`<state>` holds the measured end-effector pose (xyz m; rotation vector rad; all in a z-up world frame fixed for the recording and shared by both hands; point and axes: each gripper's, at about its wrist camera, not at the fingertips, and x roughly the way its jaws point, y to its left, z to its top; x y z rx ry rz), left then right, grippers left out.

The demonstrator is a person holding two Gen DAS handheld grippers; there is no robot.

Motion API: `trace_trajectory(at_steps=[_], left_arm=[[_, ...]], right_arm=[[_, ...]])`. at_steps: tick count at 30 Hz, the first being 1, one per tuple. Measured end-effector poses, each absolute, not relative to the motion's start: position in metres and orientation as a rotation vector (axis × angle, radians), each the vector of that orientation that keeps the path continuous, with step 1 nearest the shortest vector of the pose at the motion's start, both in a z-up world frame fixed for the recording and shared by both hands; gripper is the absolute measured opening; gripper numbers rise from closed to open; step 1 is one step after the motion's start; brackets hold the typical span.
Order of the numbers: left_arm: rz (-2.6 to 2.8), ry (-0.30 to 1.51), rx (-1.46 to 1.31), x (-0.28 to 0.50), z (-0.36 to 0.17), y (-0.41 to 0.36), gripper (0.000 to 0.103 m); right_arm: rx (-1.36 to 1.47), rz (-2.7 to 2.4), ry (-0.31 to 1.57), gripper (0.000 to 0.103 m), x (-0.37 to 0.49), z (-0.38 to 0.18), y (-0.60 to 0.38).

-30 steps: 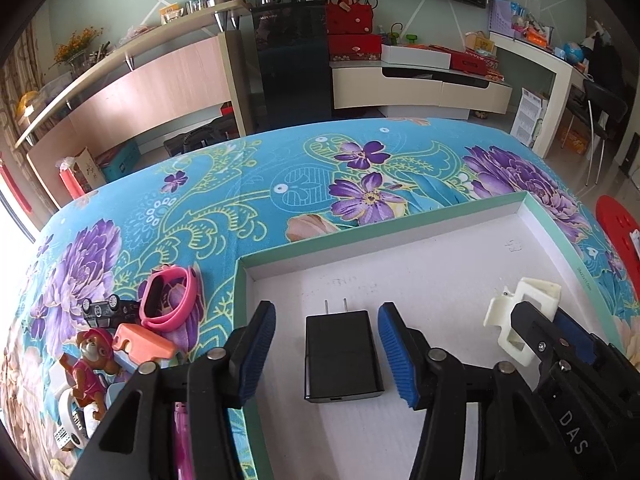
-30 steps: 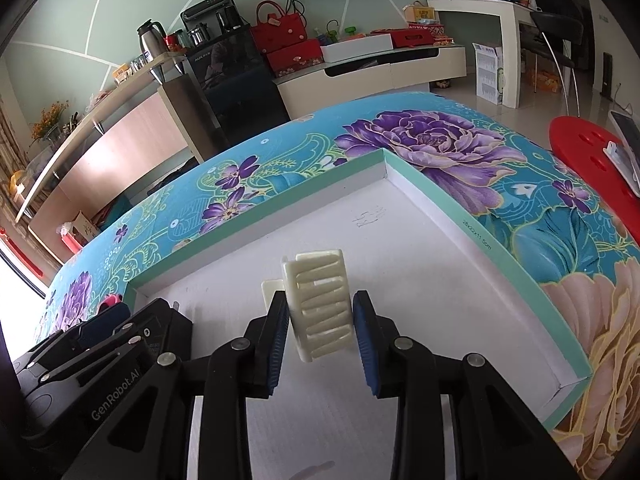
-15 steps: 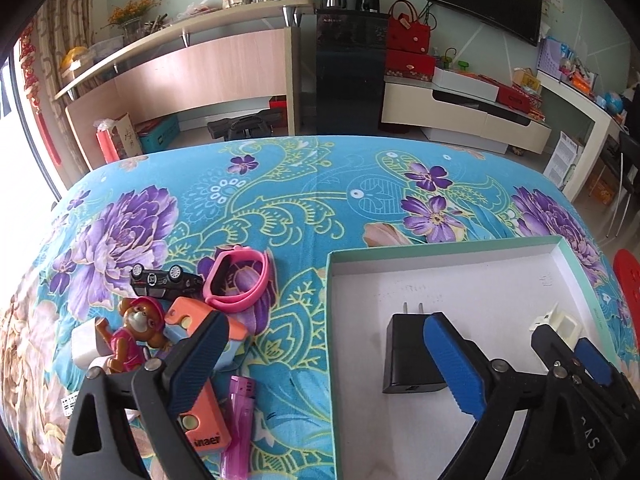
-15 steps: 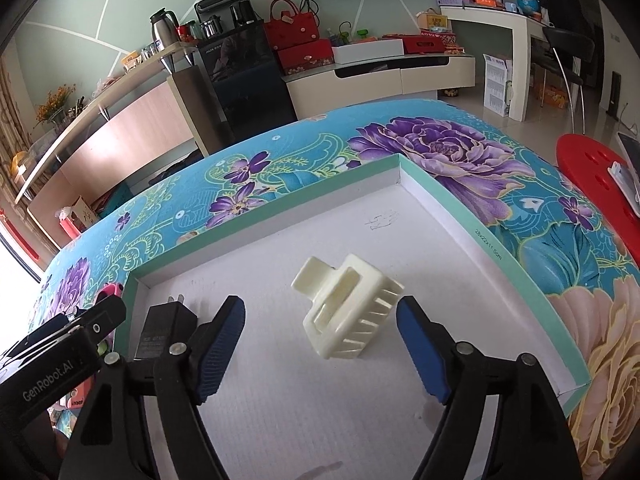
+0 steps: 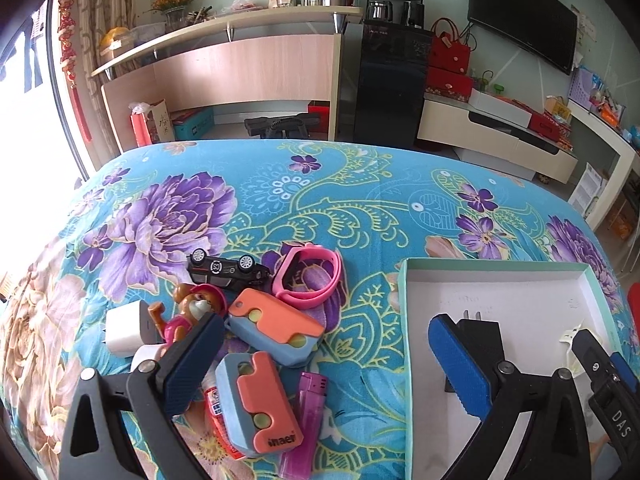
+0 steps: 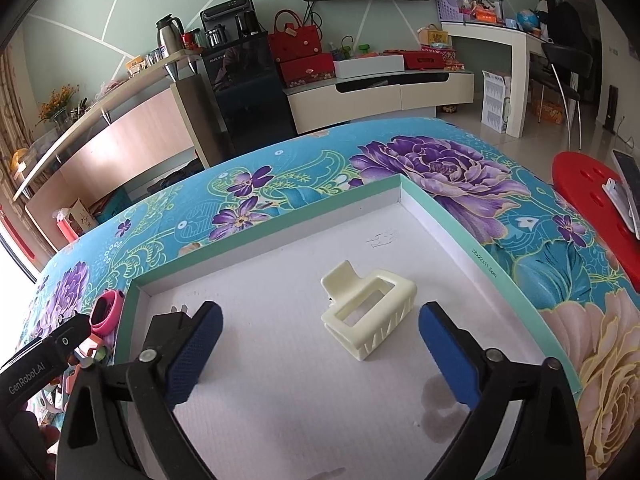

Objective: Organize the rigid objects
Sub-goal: 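Lower the white claw clip into the tray and open the right tool, then move both open tools back toward the pile of items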

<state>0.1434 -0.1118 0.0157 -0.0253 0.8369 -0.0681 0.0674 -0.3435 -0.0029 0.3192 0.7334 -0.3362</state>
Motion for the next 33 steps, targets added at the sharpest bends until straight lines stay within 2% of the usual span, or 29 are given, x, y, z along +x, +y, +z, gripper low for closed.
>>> trace_trajectory(at_steps=[15,28,33], left_arm=[[0.015,0.774,-0.041,0.138,0.025,-0.073,0.103],[0.023,0.765,-0.117,0.139,0.029,-0.022,0.103],[0.042,0.753,-0.131,0.134,0.031,0.000,0.103]], right_arm=[[0.264,-0.273,0.681,0.103,0.072,0.012,-0.318],[0.272,-0.060,0.712,0.103,0.095,0.019,-0.251],[0.189,-0.022,0.732,0.103,0.103,0.018,-0.217]])
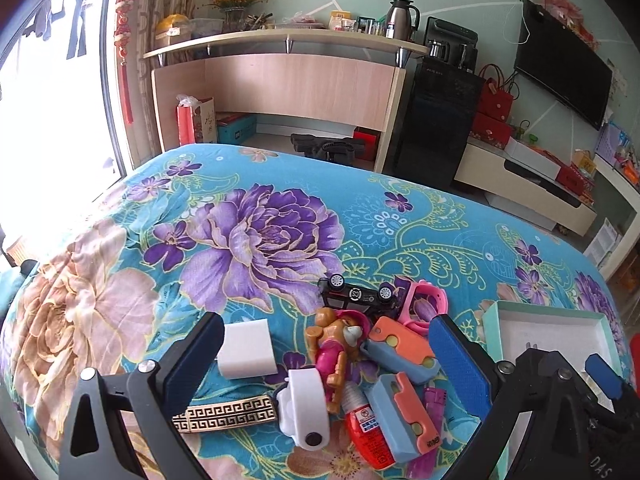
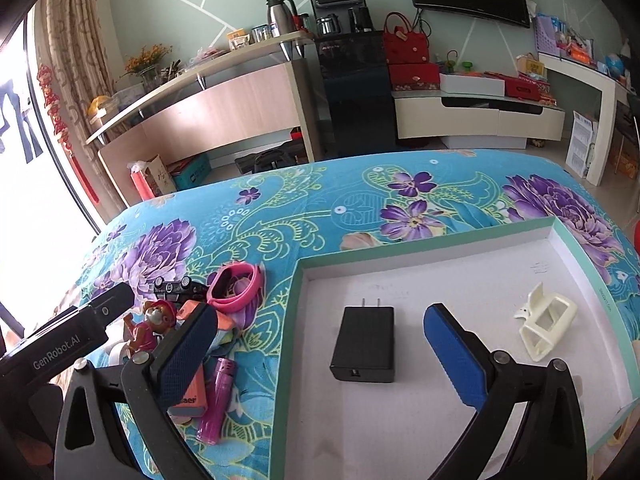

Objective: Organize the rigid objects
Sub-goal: 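Move both open tools back toward the pile of items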

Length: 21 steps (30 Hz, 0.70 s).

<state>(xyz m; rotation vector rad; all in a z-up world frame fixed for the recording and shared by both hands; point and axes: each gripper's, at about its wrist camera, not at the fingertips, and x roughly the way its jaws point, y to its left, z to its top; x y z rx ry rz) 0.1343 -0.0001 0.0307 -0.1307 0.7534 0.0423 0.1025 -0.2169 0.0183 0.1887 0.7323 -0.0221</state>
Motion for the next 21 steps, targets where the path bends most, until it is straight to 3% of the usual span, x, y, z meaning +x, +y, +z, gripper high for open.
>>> trace_trajectory(at_steps=[21], left_arm=[[0.151,0.876,-0.217,0.122,0.008,0.093,0.103]], right_arm=[[0.091,0.163,0.839,0.103,0.114,-0.002,-0.131]])
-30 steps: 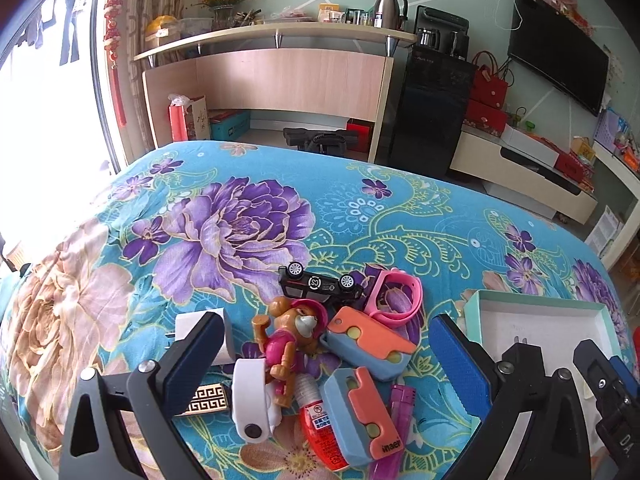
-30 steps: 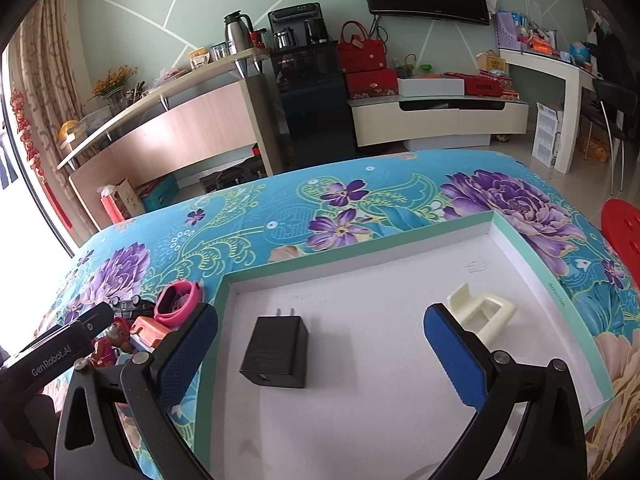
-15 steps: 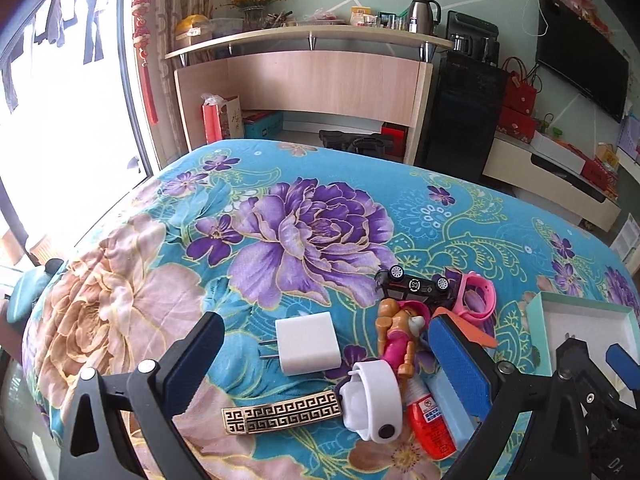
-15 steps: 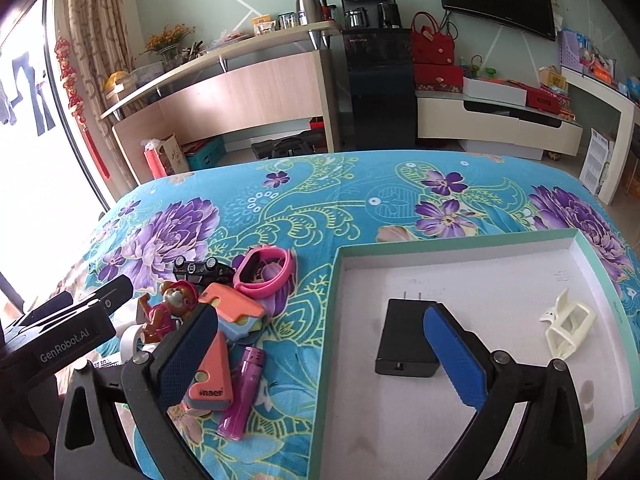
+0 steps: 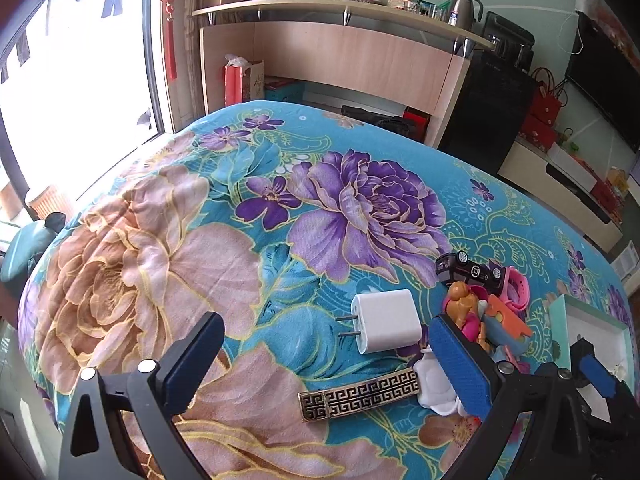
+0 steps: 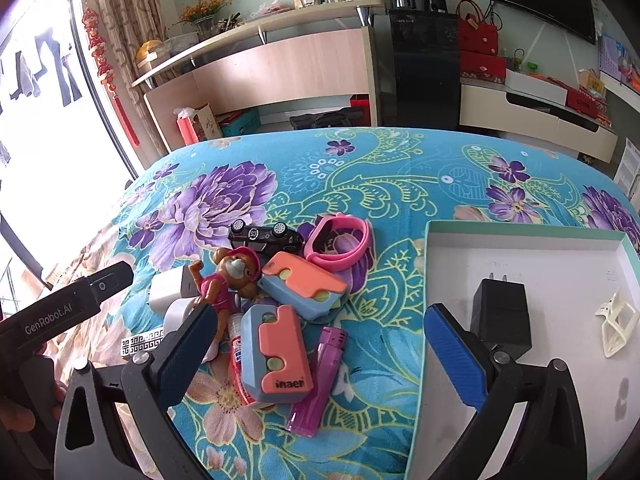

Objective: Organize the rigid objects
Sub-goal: 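Move both open tools back toward the pile of items, then grasp the pink-and-blue inaer box with the right tool while the left tool grasps the gold patterned bar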

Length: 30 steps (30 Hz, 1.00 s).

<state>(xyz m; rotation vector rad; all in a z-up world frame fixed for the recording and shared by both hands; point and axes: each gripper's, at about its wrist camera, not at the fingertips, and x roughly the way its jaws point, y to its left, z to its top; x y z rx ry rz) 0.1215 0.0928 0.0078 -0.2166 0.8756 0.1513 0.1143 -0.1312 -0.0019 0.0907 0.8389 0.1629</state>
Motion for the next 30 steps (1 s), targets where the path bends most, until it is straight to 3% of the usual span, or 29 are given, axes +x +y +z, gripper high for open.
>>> trace_trajectory(at_steps=[19,30], left_arm=[[-0.013,1.068,-0.068,0.122,-0.039,0.073,0.103],[0.011,1.054,-0.148,0.128,-0.044,0.075,0.103]], right_arm=[[0.053,0.158,0.874,0.103,0.115,-0.021,-0.107],[0.085,0.142,0.873,0.103,0.115,-0.021,-0.118]])
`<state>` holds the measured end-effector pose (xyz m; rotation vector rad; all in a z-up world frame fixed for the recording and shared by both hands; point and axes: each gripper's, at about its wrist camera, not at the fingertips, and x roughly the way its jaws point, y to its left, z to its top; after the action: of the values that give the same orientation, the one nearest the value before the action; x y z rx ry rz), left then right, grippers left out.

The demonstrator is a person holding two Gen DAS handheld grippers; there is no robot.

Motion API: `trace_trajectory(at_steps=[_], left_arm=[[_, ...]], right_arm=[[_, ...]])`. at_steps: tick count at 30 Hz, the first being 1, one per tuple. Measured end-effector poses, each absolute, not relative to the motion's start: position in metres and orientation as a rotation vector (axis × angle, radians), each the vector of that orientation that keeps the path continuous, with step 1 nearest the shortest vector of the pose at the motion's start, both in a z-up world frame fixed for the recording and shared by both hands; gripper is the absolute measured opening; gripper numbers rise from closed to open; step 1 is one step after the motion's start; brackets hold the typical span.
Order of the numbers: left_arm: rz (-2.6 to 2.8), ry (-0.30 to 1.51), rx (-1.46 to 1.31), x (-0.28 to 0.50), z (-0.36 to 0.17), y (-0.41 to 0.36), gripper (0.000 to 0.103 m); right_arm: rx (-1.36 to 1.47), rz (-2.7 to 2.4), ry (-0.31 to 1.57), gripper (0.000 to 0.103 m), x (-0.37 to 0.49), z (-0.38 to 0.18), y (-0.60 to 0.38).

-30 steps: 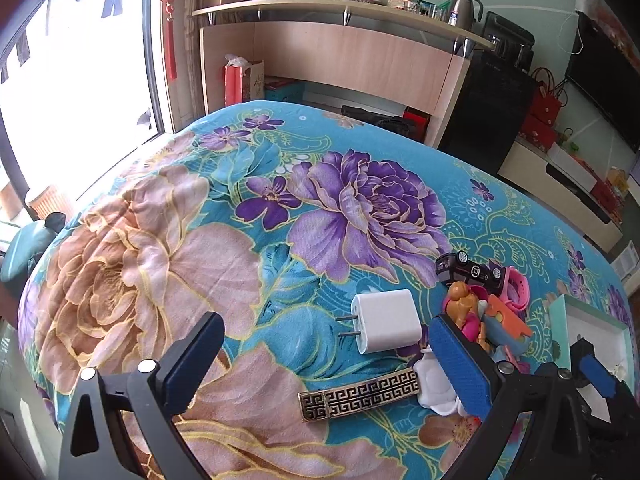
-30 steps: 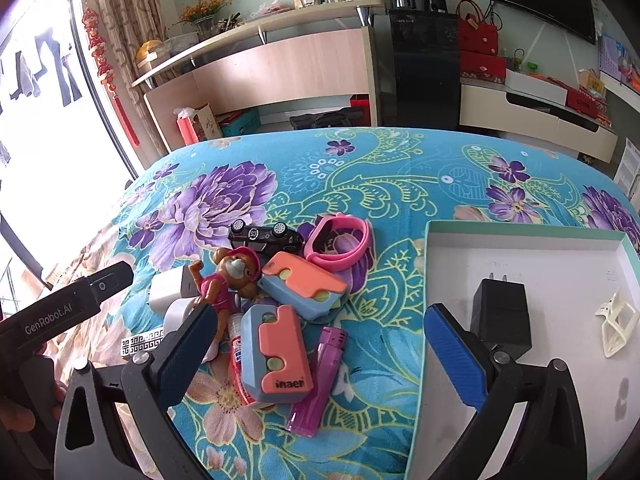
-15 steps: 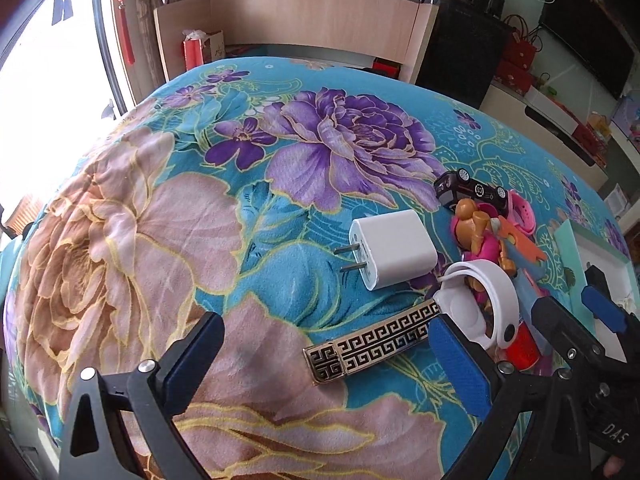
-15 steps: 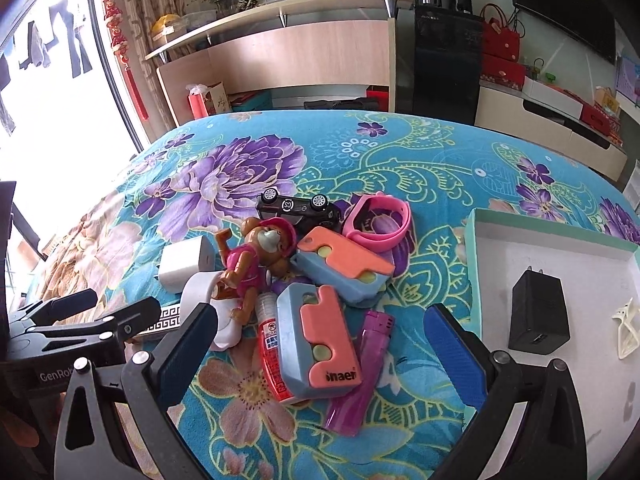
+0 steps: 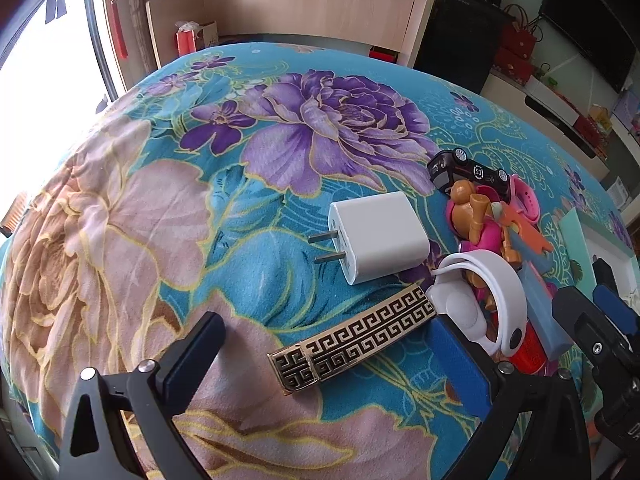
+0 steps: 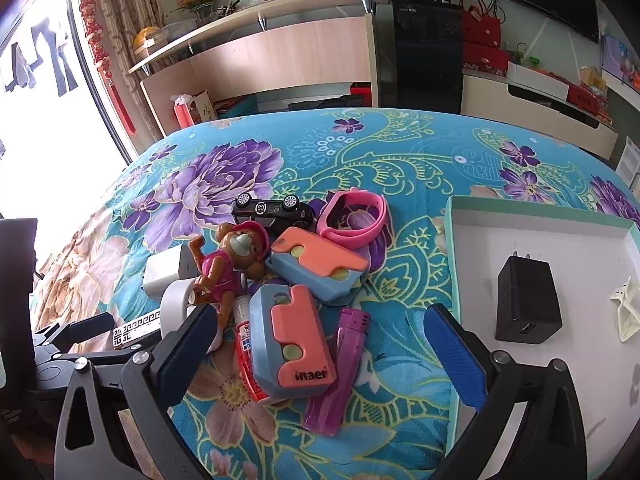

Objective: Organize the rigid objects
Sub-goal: 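Grasp the pink-and-blue inaer box with the right tool while the left tool grasps the gold patterned bar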

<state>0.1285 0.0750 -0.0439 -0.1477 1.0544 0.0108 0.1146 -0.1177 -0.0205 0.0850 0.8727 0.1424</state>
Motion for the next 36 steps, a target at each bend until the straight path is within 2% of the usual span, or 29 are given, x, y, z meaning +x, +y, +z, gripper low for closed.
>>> trace_trajectory(at_steps=[11,36], left_arm=[[0.067,1.006,-0.189,0.140,-0.045,0.072,0.103],[0.118,1.095,-0.140,0.111,-0.047,0.082,0.103]], right_arm=[[0.087,0.144,0.873,0.103,0.114,-0.020,-0.119],[0.093,0.150,0.868,0.103,0.108,-0.018,-0.122]])
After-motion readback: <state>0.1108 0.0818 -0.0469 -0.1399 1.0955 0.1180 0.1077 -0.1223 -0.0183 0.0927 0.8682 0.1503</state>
